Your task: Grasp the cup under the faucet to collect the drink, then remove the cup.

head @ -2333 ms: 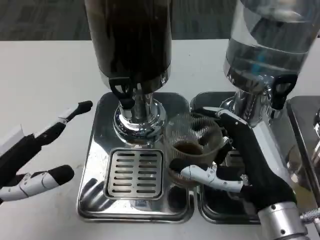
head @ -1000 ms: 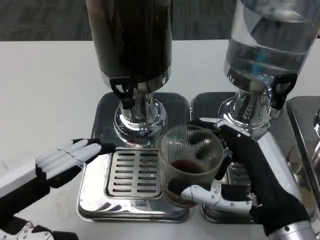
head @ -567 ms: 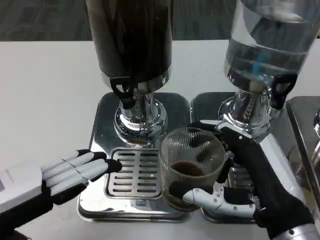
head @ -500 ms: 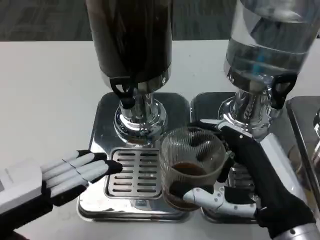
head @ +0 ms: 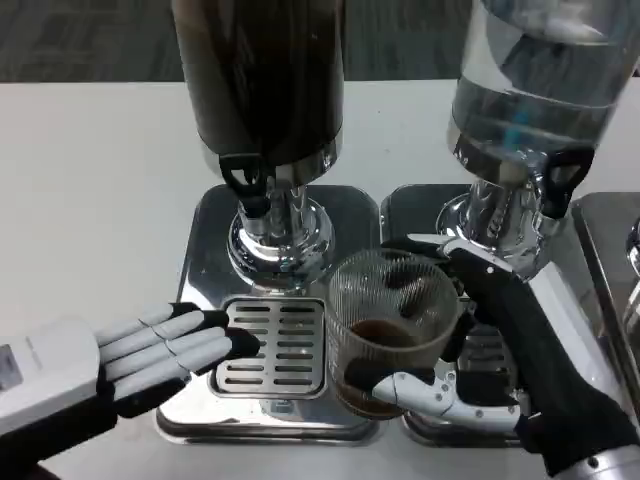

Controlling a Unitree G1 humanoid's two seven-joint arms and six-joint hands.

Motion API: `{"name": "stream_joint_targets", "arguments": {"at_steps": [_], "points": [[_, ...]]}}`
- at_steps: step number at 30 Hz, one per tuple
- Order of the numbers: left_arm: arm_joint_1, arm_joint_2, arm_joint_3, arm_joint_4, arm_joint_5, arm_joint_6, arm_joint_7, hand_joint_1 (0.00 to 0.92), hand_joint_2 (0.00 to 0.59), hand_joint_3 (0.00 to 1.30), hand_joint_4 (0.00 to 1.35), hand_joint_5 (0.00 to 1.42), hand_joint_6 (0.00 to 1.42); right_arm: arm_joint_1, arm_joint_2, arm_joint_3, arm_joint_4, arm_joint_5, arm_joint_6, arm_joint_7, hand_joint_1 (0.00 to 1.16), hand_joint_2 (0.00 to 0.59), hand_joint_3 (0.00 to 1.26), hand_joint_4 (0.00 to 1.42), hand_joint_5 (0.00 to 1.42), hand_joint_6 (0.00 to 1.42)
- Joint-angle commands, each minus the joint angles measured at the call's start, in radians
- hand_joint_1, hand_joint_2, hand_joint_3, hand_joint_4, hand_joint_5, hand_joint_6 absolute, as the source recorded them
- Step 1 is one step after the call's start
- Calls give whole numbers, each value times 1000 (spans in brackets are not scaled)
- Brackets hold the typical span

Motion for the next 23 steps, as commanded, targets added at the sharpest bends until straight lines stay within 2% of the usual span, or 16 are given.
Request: {"name": "stream_joint_targets", "arguments": {"at_steps": [1, 13, 23], "points": [[14, 22, 9, -8, 19, 5, 31, 0, 106, 0, 0, 0, 0, -8, 9, -4, -29, 24, -8, -7, 687, 303, 474, 505, 716, 982], [43, 8, 45, -32, 67, 32, 80, 0, 92, 0, 0, 0, 0, -21, 7, -12, -28, 28, 1, -2, 685, 303, 474, 505, 716, 983], [42, 8, 46, -26, 90, 38, 110, 0, 88, 0, 0, 0, 0, -20, 4, -16, -34, 33, 4, 1, 689, 297, 474, 497, 716, 984]]}}
